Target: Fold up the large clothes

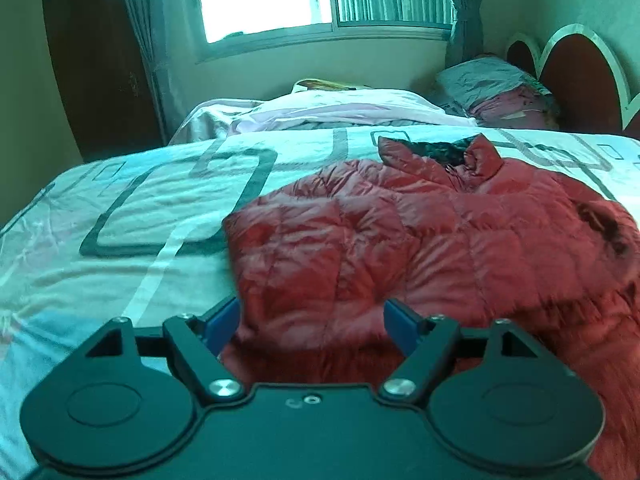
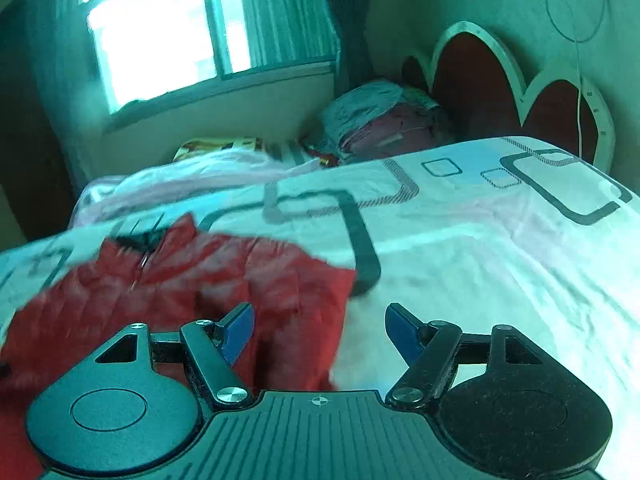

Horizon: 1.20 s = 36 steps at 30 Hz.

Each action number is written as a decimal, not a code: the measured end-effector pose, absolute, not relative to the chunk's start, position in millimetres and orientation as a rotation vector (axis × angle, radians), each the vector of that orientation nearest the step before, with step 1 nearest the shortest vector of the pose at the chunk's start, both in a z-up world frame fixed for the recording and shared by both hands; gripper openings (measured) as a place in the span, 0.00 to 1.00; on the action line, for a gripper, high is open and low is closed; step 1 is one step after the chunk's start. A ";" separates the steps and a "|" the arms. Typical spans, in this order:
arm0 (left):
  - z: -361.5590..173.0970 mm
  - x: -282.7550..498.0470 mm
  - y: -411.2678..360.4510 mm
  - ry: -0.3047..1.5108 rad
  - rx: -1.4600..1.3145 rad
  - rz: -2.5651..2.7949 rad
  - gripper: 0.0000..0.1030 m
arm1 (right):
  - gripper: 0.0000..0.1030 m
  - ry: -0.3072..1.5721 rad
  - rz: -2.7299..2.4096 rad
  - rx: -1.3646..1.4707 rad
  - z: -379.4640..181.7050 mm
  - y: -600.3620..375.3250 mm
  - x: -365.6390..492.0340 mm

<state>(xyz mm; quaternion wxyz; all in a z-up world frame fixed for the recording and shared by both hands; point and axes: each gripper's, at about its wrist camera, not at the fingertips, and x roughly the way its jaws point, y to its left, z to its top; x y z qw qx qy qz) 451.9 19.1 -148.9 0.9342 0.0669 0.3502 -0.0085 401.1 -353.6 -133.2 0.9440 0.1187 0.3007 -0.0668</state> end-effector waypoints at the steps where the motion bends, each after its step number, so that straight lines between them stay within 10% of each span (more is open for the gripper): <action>1: -147.7 446.2 21.2 0.726 0.134 -0.020 0.77 | 0.71 0.617 -0.132 0.230 -133.2 -348.1 390.0; 17: -140.4 318.6 76.0 0.780 0.144 -0.079 0.87 | 0.71 0.760 -0.101 0.117 -164.4 -292.5 229.2; 21: -153.6 292.7 103.5 0.827 0.118 -0.066 0.88 | 0.90 0.783 -0.122 0.117 -175.3 -293.1 201.4; 28: -172.6 259.1 144.8 0.891 0.057 -0.074 0.87 | 0.90 0.833 -0.137 0.114 -192.2 -291.1 182.0; 36: -190.3 242.2 150.8 0.930 -0.027 -0.200 0.59 | 0.80 0.895 -0.126 0.216 -211.4 -294.7 167.2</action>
